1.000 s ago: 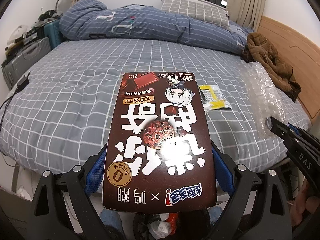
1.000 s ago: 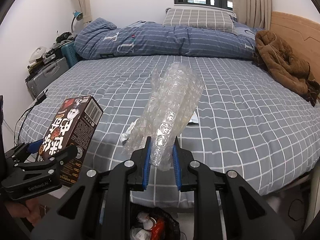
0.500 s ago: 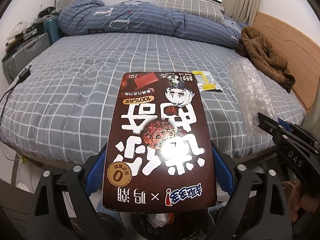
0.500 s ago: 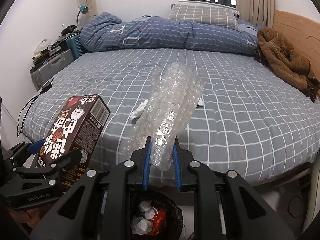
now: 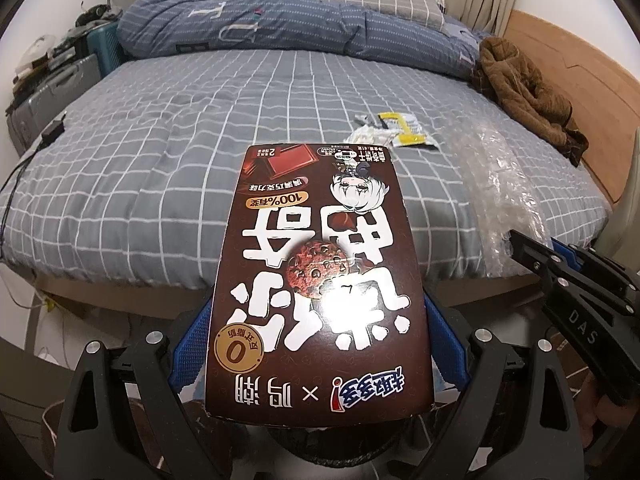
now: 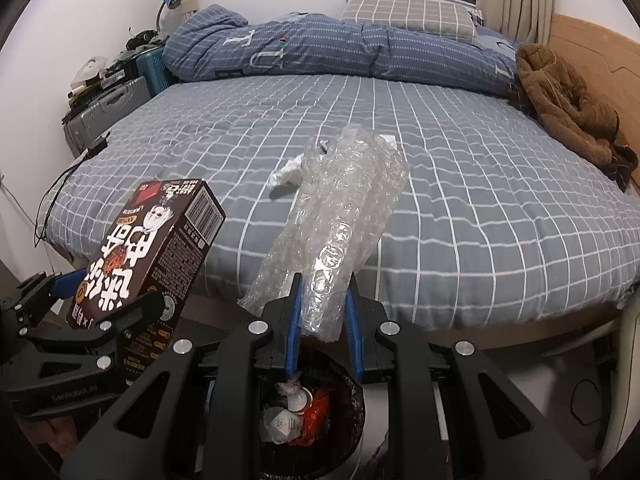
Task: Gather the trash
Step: 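Lift the snack box and bubble wrap and carry them toward the bin, then open the left tool over the bin while the right tool releases the bubble wrap, then raise both open tools from the bin back over the bed, then grasp the crumpled white tissue with the left tool, then grasp the yellow-and-white snack packet with the right tool, then lift the tissue with the left tool while the right tool lifts the snack packet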
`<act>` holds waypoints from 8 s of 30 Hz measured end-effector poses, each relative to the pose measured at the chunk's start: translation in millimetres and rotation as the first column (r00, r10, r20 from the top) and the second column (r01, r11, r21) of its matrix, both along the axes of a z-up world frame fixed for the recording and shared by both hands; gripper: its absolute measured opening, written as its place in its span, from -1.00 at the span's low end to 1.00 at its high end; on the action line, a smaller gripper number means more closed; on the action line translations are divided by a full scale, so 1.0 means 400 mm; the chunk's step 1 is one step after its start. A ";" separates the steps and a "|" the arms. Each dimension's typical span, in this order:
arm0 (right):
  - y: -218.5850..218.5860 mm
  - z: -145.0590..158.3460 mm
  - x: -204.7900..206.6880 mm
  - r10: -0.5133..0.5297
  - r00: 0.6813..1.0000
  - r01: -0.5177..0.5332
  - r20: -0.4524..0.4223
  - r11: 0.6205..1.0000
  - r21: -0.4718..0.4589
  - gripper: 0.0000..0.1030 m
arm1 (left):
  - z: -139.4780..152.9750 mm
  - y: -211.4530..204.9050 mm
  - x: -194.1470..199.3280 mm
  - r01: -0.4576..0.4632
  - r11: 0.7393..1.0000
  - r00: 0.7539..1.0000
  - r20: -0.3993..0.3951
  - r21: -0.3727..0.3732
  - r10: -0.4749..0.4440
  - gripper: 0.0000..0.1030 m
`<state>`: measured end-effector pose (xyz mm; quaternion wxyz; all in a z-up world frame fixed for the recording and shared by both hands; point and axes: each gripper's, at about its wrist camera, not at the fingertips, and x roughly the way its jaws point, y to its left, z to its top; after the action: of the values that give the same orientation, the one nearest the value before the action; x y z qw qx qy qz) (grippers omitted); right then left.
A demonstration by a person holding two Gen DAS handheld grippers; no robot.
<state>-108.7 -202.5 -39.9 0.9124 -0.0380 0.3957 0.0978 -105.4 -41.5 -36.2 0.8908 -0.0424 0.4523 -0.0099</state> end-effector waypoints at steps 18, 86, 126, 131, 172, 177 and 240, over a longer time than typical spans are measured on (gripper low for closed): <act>-0.015 -0.089 -0.078 -0.006 0.991 0.002 -0.133 0.999 -0.032 -0.63 | -0.094 -0.003 -0.100 -0.010 1.000 0.990 -0.143 -0.007 0.009 0.73; 0.117 -0.424 -0.063 0.078 0.878 -0.139 -0.472 0.986 -0.096 -0.53 | -0.357 0.127 -0.128 -0.031 0.999 0.954 -0.297 0.030 0.038 0.89; 0.038 -0.194 -0.021 -0.046 0.993 0.032 -0.106 0.991 -0.127 0.85 | -0.110 0.151 -0.074 -0.076 0.997 0.997 -0.033 0.031 0.077 0.89; 0.022 -0.151 0.006 -0.059 0.997 0.052 -0.053 0.992 -0.116 0.85 | -0.080 0.130 -0.039 -0.066 0.997 0.998 -0.003 0.037 0.066 0.89; -0.177 -0.034 0.408 -0.190 0.978 0.193 0.091 0.981 -0.023 0.85 | -0.106 -0.065 0.420 0.064 0.996 0.996 0.052 0.056 -0.067 0.89; -0.179 -0.054 0.458 -0.181 0.981 0.185 0.072 0.981 -0.053 0.85 | -0.115 -0.096 0.486 0.089 0.994 0.994 0.060 0.070 -0.093 0.89; -0.040 -0.215 0.810 -0.118 0.973 0.108 -0.200 0.992 -0.060 -0.12 | -0.129 0.046 0.631 0.081 0.997 0.997 -0.013 0.018 -0.081 -0.64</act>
<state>215.3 -218.6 -125.8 0.8702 -0.0274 0.4904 0.0394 147.0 -23.1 -87.8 0.8873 -0.0158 0.4591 -0.0413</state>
